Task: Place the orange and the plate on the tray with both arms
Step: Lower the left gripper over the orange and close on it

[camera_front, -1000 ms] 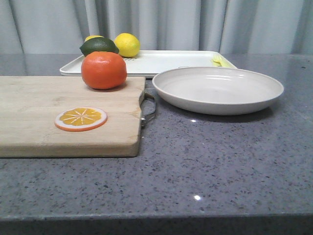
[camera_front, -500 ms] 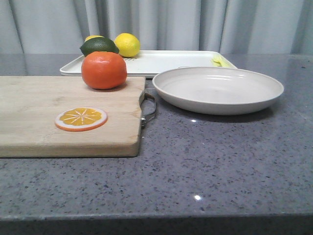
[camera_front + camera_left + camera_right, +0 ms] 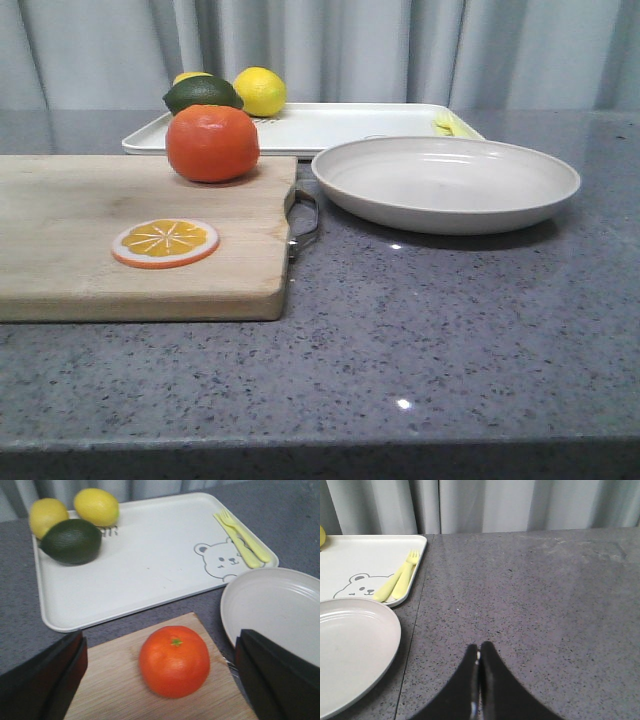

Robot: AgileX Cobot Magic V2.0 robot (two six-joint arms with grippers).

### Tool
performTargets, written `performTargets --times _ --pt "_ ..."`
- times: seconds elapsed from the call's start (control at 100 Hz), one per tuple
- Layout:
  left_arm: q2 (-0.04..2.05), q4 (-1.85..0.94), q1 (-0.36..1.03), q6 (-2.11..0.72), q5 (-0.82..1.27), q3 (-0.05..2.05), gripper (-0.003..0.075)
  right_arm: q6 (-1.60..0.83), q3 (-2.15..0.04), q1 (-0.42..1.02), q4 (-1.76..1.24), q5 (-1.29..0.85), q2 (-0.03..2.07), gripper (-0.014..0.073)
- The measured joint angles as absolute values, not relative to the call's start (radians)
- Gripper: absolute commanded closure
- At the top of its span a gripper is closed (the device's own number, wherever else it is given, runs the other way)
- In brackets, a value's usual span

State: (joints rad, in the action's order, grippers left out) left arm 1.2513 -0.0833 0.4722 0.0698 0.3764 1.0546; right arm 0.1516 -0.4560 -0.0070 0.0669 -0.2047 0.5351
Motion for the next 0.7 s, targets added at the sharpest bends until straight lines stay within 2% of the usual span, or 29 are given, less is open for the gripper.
performTargets --times 0.08,0.39,0.7 --pt "1.327 -0.087 0.498 0.07 0.429 1.119 0.0058 0.152 -0.456 -0.007 0.067 -0.205 0.535 0.066" --pt "1.576 -0.118 0.508 0.07 0.674 1.358 0.006 0.152 -0.456 -0.007 0.067 -0.204 0.535 0.066" --pt "1.704 -0.118 0.508 0.07 0.781 1.443 0.006 0.152 -0.456 -0.007 0.067 -0.204 0.535 0.066"
